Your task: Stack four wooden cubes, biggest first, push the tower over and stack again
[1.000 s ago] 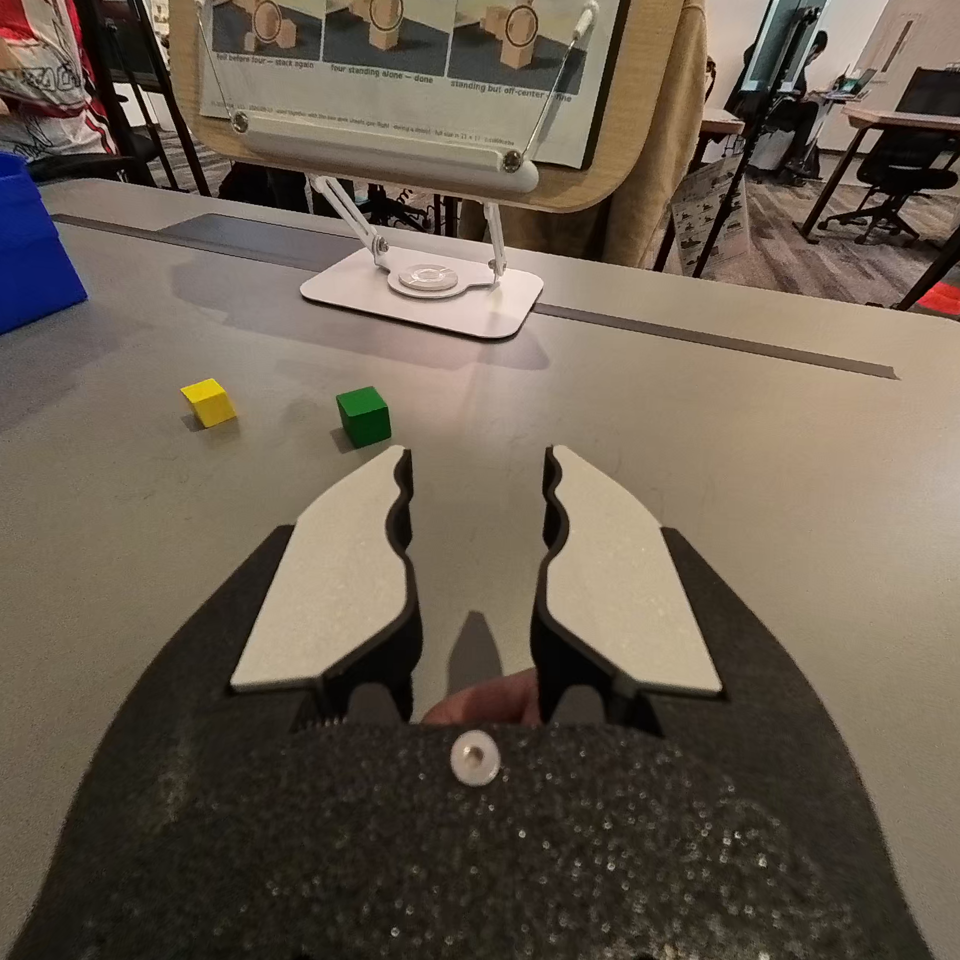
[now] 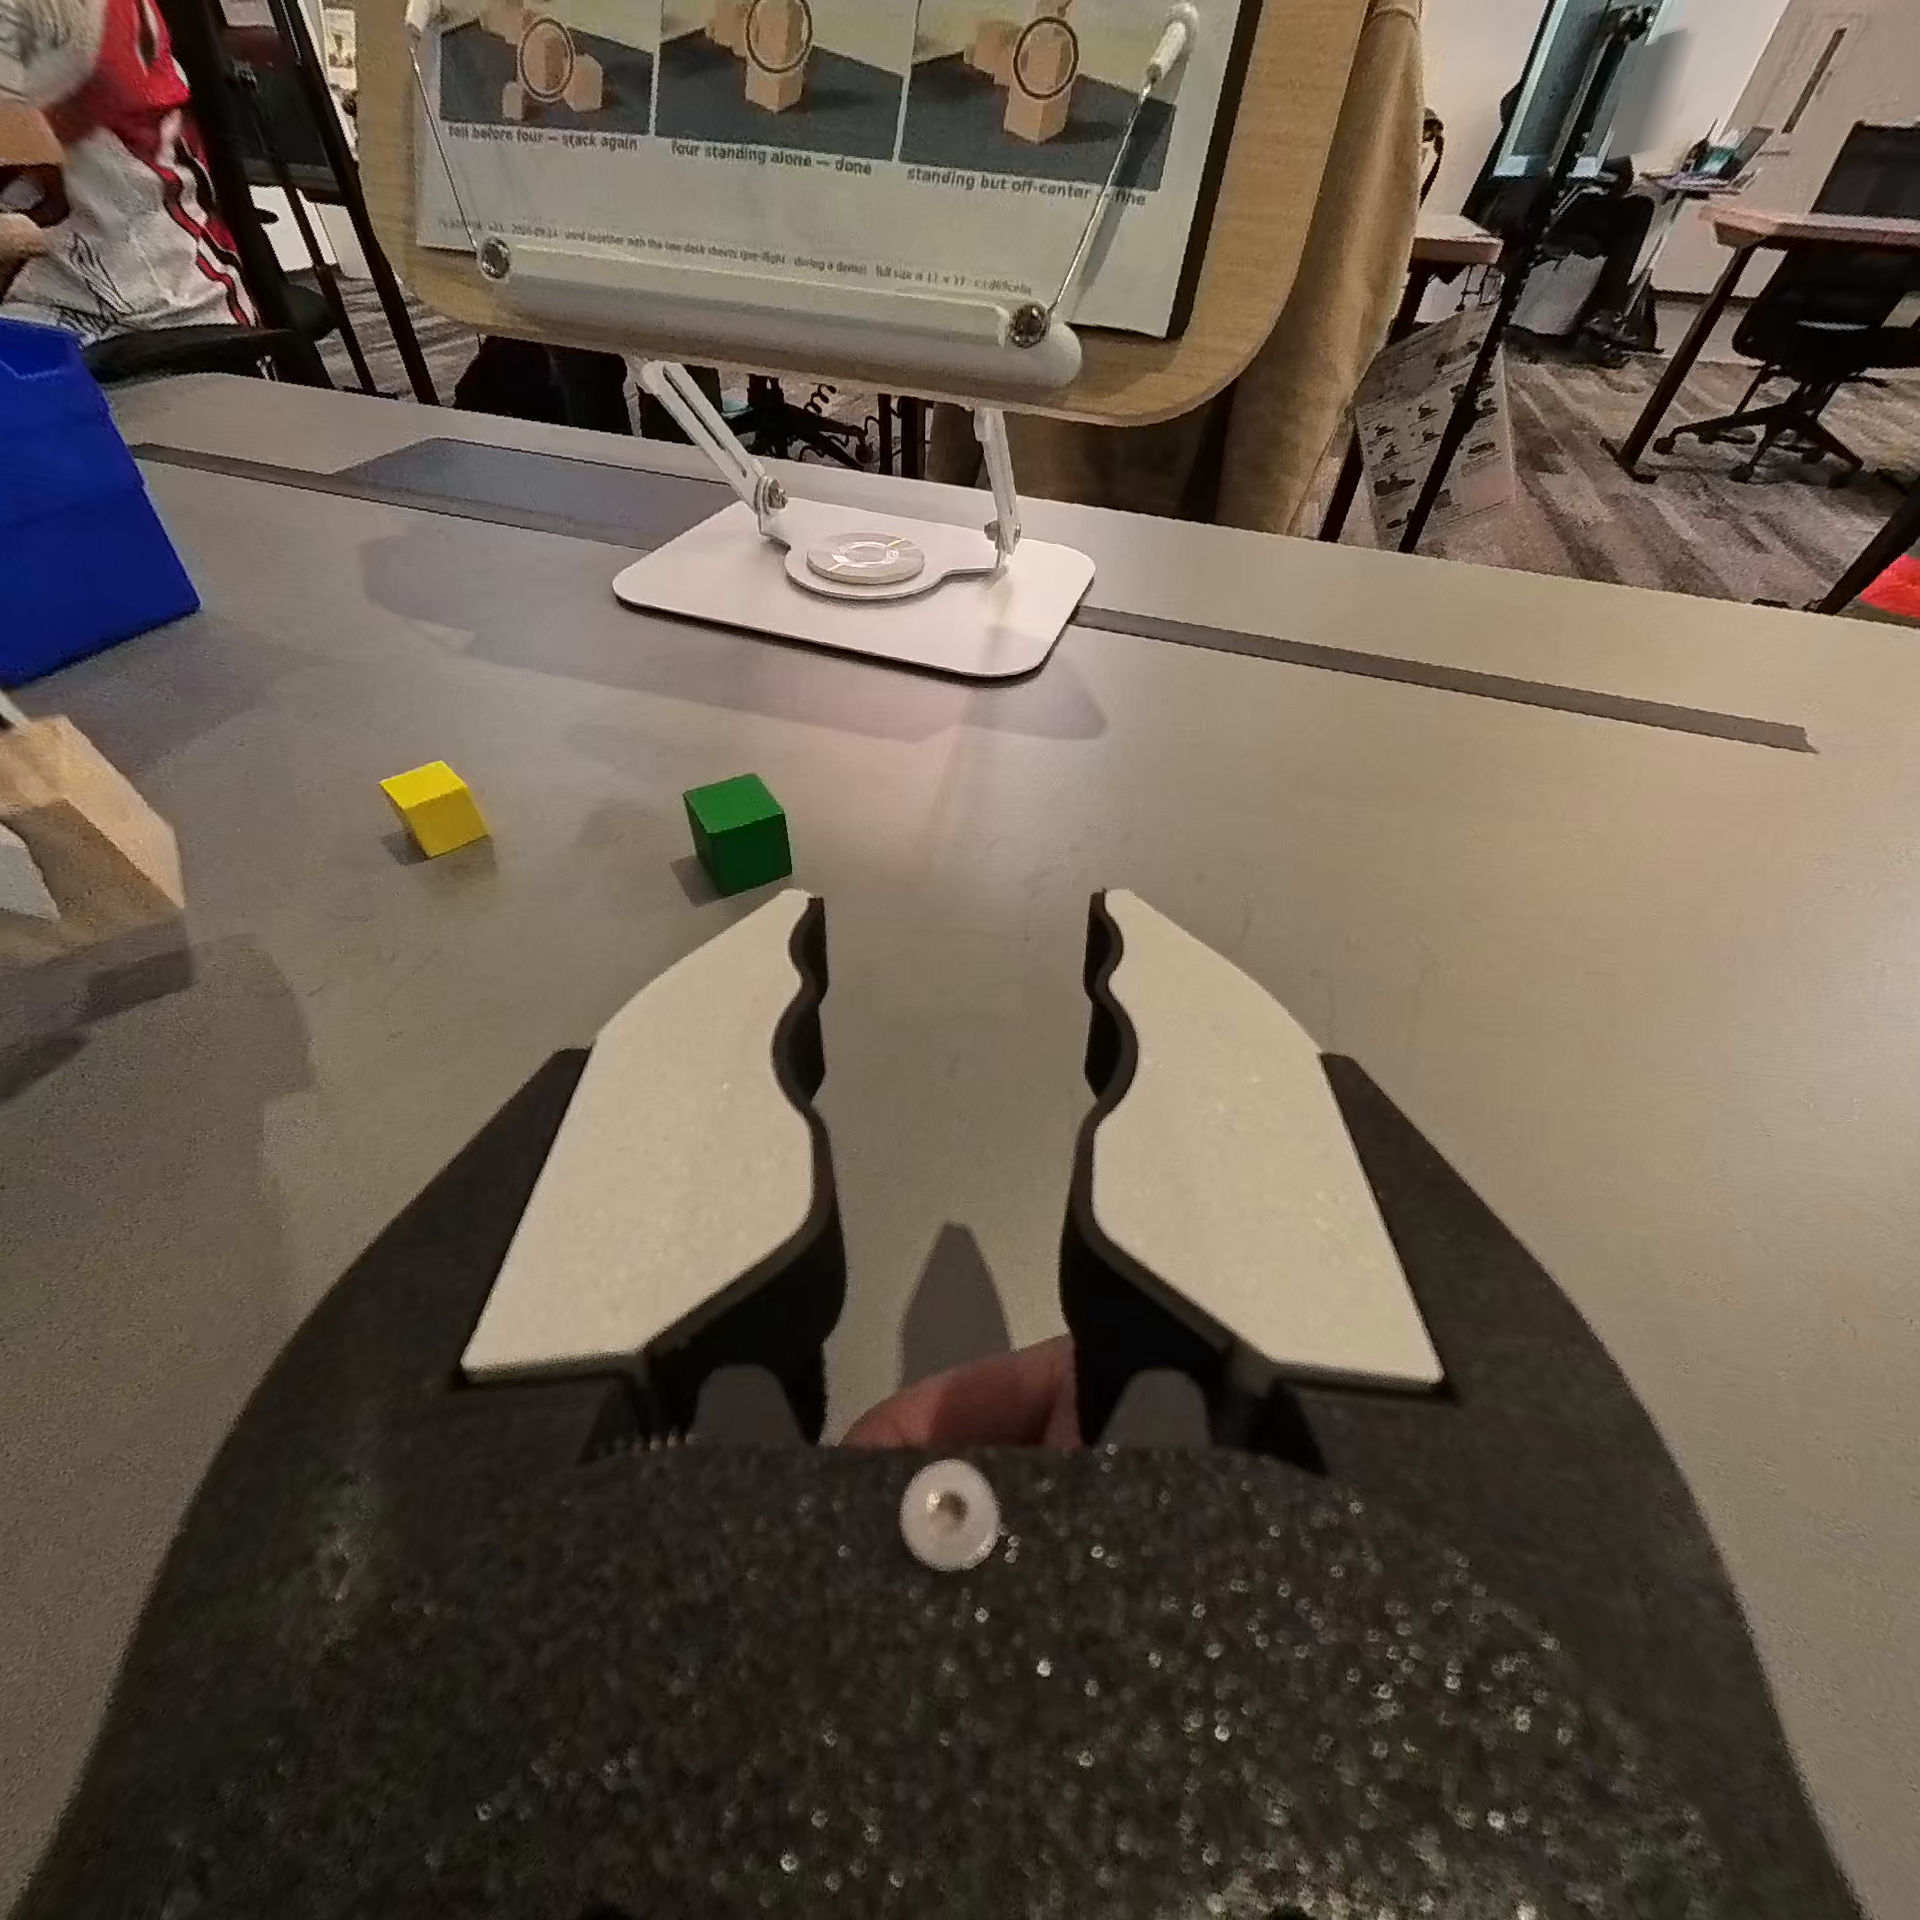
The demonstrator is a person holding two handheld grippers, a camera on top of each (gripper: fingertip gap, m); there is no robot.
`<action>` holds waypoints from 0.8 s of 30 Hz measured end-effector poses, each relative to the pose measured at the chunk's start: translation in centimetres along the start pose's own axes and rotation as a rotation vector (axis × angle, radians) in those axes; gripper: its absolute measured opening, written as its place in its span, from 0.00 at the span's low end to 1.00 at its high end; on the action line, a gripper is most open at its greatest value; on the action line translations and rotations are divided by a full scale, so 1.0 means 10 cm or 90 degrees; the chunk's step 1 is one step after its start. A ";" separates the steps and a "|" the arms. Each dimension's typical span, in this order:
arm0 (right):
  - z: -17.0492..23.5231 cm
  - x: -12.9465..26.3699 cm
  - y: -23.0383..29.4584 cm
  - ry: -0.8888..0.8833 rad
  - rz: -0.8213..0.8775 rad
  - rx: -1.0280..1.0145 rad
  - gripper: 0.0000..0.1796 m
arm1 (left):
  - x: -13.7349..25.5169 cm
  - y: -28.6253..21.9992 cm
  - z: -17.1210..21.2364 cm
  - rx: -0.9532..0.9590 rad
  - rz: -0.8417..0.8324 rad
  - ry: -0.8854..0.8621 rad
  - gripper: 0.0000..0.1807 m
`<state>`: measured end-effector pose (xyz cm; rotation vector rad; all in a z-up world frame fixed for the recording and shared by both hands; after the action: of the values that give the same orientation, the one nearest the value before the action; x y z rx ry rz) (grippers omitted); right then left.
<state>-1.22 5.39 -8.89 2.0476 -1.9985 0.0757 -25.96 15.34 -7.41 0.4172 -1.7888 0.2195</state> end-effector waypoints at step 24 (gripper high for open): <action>0.01 0.00 0.02 0.004 0.000 0.012 0.26 | 1.22 0.32 0.46 0.077 -0.134 -0.202 0.31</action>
<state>-1.44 5.33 -8.92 2.0558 -2.0019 0.1011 -33.90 14.61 3.40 0.7568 -2.0296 0.1174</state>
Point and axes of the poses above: each gripper's, where its closed fingertips meet, x back along the fingers, z out of its underside, y = z × x across the jaws, the point moved 8 cm from there along x, back along the fingers, and after that the axes turned 12 degrees about -x, right-handed, at the moved point
